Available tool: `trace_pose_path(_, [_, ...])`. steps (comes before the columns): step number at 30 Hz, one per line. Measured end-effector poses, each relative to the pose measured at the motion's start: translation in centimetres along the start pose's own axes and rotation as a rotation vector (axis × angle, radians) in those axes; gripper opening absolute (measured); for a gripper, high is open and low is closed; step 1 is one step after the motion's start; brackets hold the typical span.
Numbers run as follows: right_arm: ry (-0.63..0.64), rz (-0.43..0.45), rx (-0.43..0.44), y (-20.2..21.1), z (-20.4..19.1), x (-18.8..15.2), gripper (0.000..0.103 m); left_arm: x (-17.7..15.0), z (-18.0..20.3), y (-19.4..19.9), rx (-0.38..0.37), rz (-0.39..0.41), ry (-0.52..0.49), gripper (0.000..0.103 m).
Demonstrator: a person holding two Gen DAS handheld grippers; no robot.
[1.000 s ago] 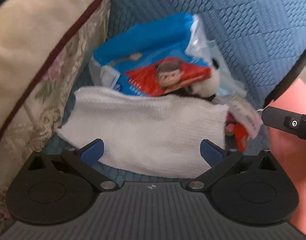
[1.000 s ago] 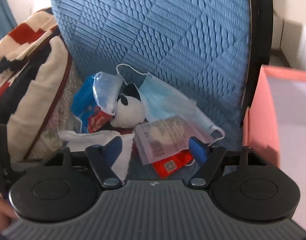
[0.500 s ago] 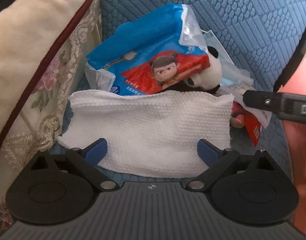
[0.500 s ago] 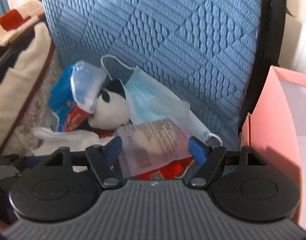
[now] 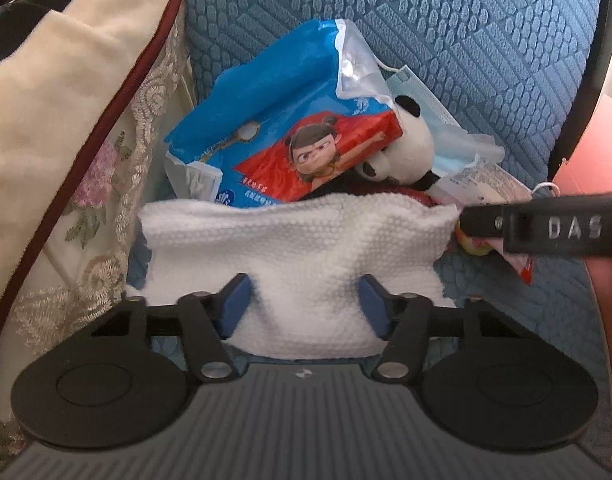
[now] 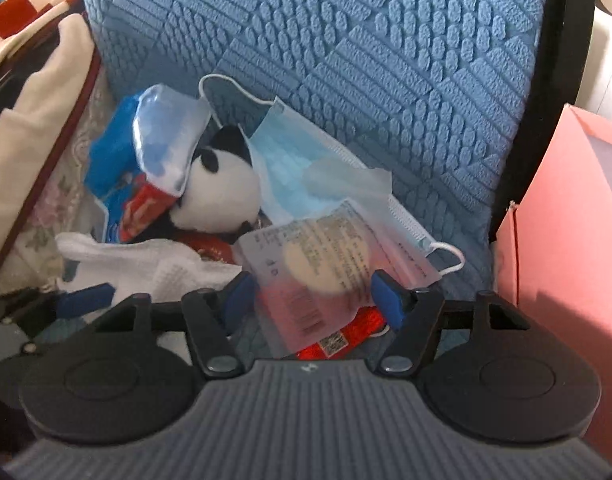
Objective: Organize soft objects
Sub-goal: 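Close the left tool on the white cloth while the right tool closes on the clear packet, then lift the white cloth and clear packet and carry both over the pink box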
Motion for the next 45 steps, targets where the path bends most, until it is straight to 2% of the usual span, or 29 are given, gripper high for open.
trace_pose_path(2, [0.012, -0.002, -0.005, -0.1, 0.0, -0.2, 0.063, 0.0, -0.2, 0.1, -0.001, 0.004, 0.002, 0.047])
trace_pose_path(4, [0.025, 0.000, -0.001, -0.1, -0.1, -0.2, 0.059, 0.1, -0.4, 0.1, -0.001, 0.006, 0.008, 0.034])
trace_pose_path(7, [0.025, 0.008, 0.008, 0.1, -0.1, -0.2, 0.051, 0.2, -0.3, 0.1, 0.005, 0.011, 0.009, 0.027])
trace_pose_path(13, [0.081, 0.014, 0.009, 0.4, -0.8, -0.1, 0.027, 0.5, -1.0, 0.2, -0.005, 0.008, 0.048, 0.015])
trace_pose_path(17, [0.087, 0.030, 0.008, 1.3, -0.9, 0.3, 0.014, 0.7, -1.6, 0.7, -0.022, 0.019, 0.077, 0.013])
trace_pose_path(29, [0.058, 0.084, 0.012, 5.3, -0.9, -0.4, 0.012, 0.9, -2.9, 4.3, -0.128, 0.045, 0.164, 0.009])
trace_pose_path(45, [0.077, 0.126, 0.006, 10.4, -2.6, -3.1, 0.010, 0.5, -2.0, 9.4, -0.205, 0.087, 0.204, 0.008])
Point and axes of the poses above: each gripper's, at about its wrist camera, not at the fingertips, and y roughly against the way its jaws point, z to its right, x to its top, the point moved 3 cm from there along -y, roughly the way its jaws point, and after that the axes turned 7 degrees about z, right-handed, at the moved point
